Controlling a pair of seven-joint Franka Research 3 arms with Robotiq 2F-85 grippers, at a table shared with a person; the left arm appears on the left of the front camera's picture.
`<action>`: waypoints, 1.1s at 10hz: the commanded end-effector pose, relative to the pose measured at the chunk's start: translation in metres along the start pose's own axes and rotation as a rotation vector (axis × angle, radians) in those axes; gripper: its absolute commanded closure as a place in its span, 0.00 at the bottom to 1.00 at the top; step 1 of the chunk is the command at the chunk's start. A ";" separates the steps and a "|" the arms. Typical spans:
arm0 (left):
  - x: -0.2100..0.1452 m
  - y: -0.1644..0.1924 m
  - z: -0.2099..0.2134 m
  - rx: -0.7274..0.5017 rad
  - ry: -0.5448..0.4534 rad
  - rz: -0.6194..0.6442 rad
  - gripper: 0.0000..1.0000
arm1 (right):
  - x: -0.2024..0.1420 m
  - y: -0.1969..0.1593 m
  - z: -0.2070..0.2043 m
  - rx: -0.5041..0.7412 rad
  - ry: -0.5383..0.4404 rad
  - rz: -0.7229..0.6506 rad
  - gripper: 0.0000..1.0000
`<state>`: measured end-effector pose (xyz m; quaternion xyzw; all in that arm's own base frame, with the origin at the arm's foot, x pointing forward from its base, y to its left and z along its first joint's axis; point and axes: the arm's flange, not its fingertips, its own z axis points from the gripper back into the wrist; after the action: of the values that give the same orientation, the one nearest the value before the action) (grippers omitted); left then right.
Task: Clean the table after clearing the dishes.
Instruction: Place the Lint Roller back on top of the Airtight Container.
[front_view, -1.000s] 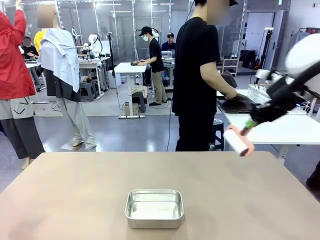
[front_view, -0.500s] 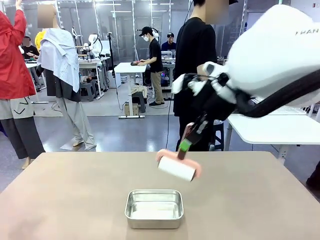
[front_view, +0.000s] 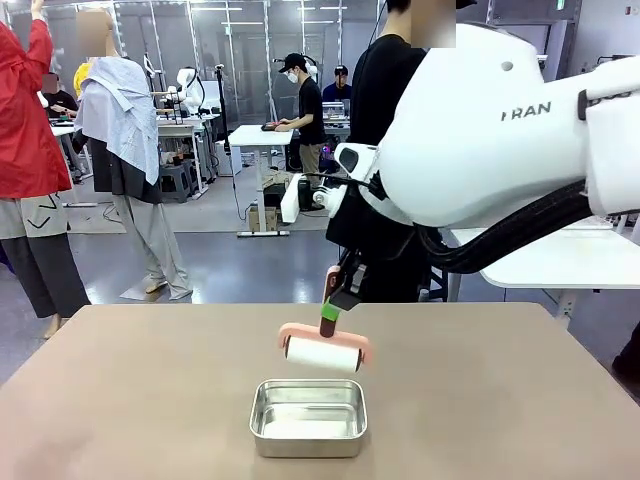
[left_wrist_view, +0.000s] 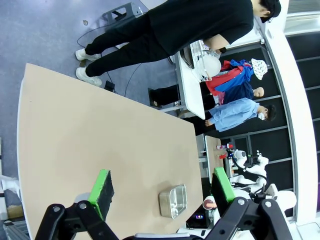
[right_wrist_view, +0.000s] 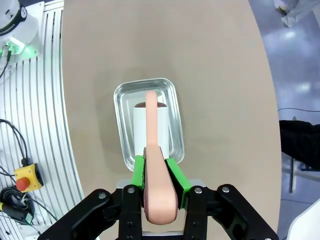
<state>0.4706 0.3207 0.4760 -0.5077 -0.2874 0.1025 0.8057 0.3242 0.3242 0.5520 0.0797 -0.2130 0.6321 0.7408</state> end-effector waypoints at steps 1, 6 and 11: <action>-0.001 -0.001 0.002 0.005 0.001 -0.008 0.00 | -0.010 0.004 0.010 0.010 -0.019 -0.028 0.77; -0.001 -0.001 0.002 0.005 0.001 -0.008 0.00 | 0.006 -0.007 -0.028 0.114 0.165 0.069 0.77; -0.001 -0.001 0.002 0.005 0.001 -0.008 0.00 | 0.040 -0.025 -0.094 0.184 0.225 0.076 0.77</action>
<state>0.4707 0.3204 0.4760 -0.5077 -0.2873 0.1023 0.8057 0.3622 0.3827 0.4860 0.0853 -0.0906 0.6763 0.7260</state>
